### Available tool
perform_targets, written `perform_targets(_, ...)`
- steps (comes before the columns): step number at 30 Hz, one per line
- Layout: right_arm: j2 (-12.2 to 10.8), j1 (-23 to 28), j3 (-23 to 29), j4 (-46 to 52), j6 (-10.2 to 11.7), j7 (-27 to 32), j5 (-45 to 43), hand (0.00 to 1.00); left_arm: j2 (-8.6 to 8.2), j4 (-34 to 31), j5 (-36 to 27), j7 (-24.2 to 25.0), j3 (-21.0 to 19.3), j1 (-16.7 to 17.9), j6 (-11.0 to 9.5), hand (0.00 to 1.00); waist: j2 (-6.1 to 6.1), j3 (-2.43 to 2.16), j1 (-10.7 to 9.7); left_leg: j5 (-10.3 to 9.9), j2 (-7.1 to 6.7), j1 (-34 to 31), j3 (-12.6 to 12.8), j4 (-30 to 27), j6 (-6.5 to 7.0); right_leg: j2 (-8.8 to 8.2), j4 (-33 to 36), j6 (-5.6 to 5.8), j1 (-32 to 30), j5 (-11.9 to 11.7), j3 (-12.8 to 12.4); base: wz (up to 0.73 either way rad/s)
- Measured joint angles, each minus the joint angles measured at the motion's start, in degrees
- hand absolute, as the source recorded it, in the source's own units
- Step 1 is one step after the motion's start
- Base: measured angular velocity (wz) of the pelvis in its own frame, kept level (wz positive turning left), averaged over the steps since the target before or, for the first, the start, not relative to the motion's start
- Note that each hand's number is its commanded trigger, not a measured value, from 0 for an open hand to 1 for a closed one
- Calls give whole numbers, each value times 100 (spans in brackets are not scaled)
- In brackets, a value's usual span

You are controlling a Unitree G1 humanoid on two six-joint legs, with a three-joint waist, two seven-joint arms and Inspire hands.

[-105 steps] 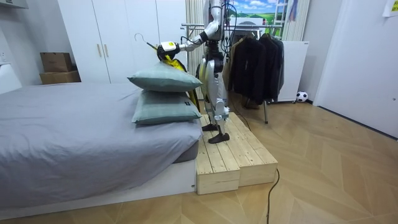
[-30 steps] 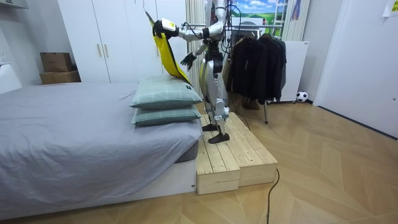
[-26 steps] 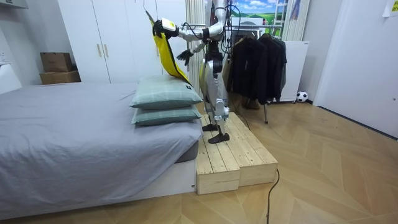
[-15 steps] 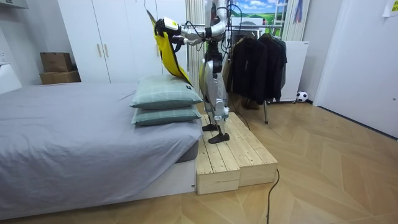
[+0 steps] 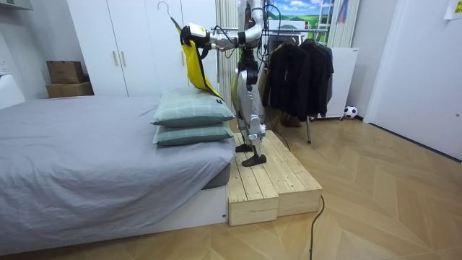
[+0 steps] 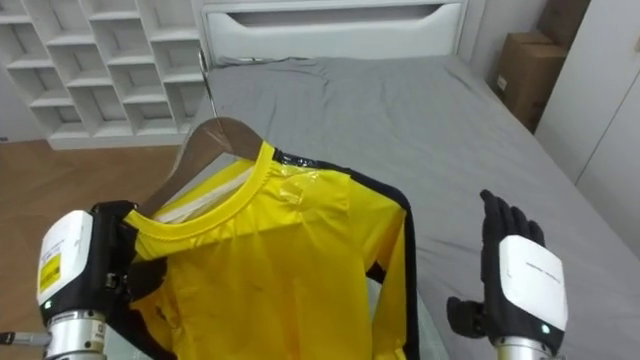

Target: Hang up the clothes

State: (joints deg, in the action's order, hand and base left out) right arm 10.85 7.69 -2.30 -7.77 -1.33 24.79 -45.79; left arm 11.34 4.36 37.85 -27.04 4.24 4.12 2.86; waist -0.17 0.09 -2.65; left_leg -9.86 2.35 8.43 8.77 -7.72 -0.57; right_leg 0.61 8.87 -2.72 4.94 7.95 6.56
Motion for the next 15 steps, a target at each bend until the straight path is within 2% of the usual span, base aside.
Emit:
perform_targets(3,11,-3,-91,171,-16,-147,-5,0,0,0,7,5,12,0,88,100,4,-3,38,0,1,15,0,0,0,-5,80,2,-16,0,5,0)
perform_targets(8,54,-245,-108,375,-15,-431,-513,0,0,-1,53,63,33,0,89,100,-14,-3,65,0,-1,3,1,0,0,-10,78,3,-38,1,2,0)
perform_targets(11,93,-324,-120,402,-21,-499,-740,0,0,-1,50,139,35,-3,89,100,-67,-7,107,0,-2,-10,-11,-4,0,-13,79,5,-52,2,10,0)
perform_targets(12,133,-337,-158,415,-24,-502,-861,0,0,-1,50,158,35,-6,89,100,-104,-24,131,0,-2,-21,-11,-6,1,-12,90,4,-93,2,8,0)
perform_targets(15,183,-349,-210,540,-24,-537,-916,0,3,-16,51,253,34,-16,89,100,-208,-31,153,1,2,-41,-29,-8,1,-10,98,2,-109,1,14,0)
